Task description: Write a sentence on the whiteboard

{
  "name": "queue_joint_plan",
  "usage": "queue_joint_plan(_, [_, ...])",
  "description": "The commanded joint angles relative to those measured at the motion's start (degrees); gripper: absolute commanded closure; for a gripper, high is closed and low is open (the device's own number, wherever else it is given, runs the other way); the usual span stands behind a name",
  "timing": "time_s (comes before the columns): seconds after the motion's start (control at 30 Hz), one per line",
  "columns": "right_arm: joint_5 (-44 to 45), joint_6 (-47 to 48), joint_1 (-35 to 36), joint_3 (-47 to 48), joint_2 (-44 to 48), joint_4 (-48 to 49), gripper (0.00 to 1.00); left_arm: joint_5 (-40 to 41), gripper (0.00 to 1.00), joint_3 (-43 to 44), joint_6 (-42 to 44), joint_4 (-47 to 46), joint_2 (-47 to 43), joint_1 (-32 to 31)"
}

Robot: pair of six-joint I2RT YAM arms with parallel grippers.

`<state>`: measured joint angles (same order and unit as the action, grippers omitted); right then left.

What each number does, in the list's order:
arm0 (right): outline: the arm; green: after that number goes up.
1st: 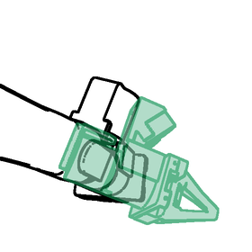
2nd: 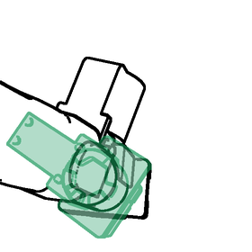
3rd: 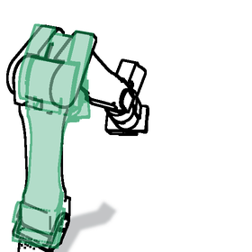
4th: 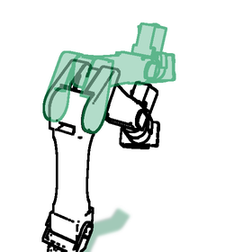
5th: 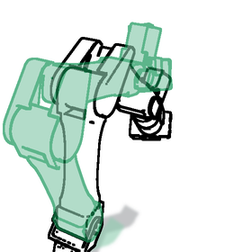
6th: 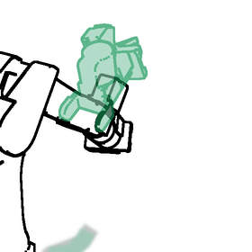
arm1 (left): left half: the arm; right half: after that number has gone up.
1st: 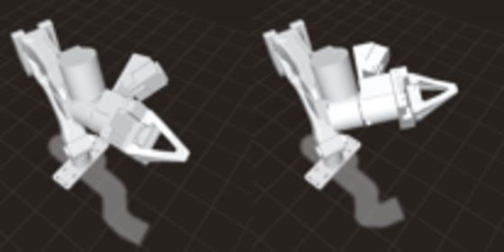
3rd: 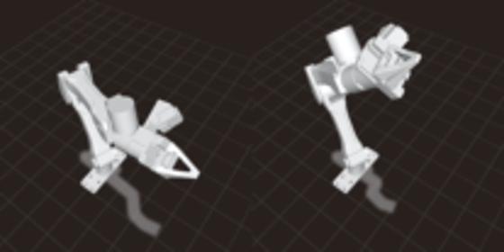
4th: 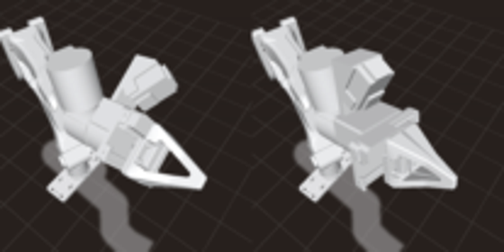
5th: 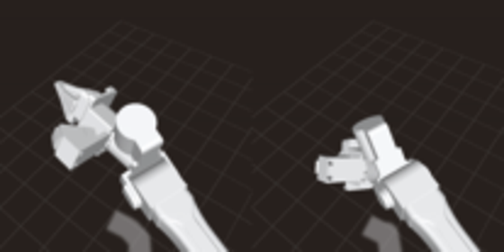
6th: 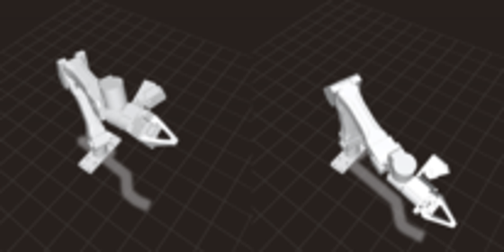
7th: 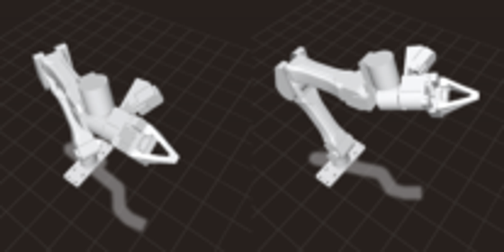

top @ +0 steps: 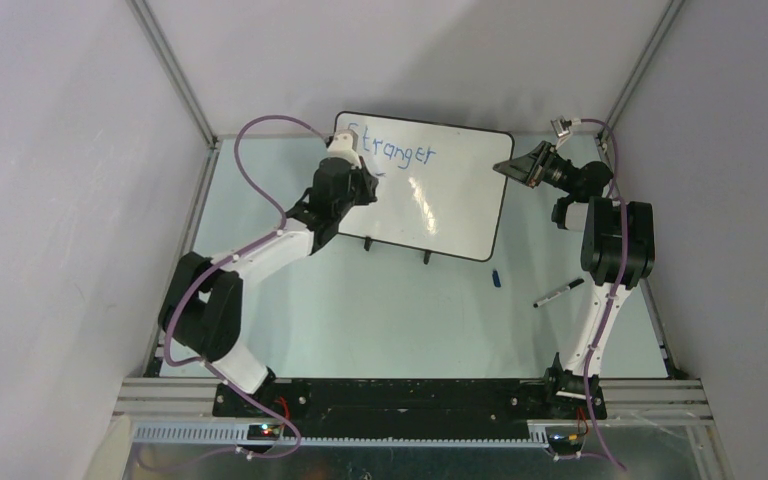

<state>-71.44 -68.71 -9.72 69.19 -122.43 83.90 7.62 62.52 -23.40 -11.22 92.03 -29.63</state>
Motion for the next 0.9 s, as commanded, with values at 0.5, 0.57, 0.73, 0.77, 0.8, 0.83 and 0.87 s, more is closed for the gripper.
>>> queue_joint_plan(0.5, [-0.1,-2.2,0.0,0.3,4.1,2.4,1.0,3.9,1.0,3.0,1.7,0.4,-0.7,-0.2])
queue_joint_plan(0.57, [-0.2,-2.2,-0.1,0.3,4.1,2.4,1.0,3.9,1.0,3.2,1.8,0.3,-0.5,-0.2])
queue_joint_plan(0.73, [-0.2,-2.2,0.0,0.3,4.1,2.4,1.0,3.9,1.0,4.3,1.9,0.8,0.2,-0.2])
queue_joint_plan(0.77, [-0.2,-2.3,0.0,0.2,4.2,2.3,1.0,3.8,1.0,4.5,2.0,0.9,0.4,-0.2])
queue_joint_plan(0.8, [-0.2,-2.2,0.0,0.3,4.1,2.3,1.0,3.9,1.0,4.8,2.0,1.1,0.5,-0.2])
queue_joint_plan(0.83, [-0.2,-2.3,-0.1,0.3,4.1,2.3,1.0,3.8,1.0,4.9,2.0,1.2,0.7,-0.2])
queue_joint_plan(0.87, [-0.3,-2.3,-0.1,0.3,4.1,2.4,1.0,3.9,1.0,5.0,2.0,1.3,0.7,-0.2])
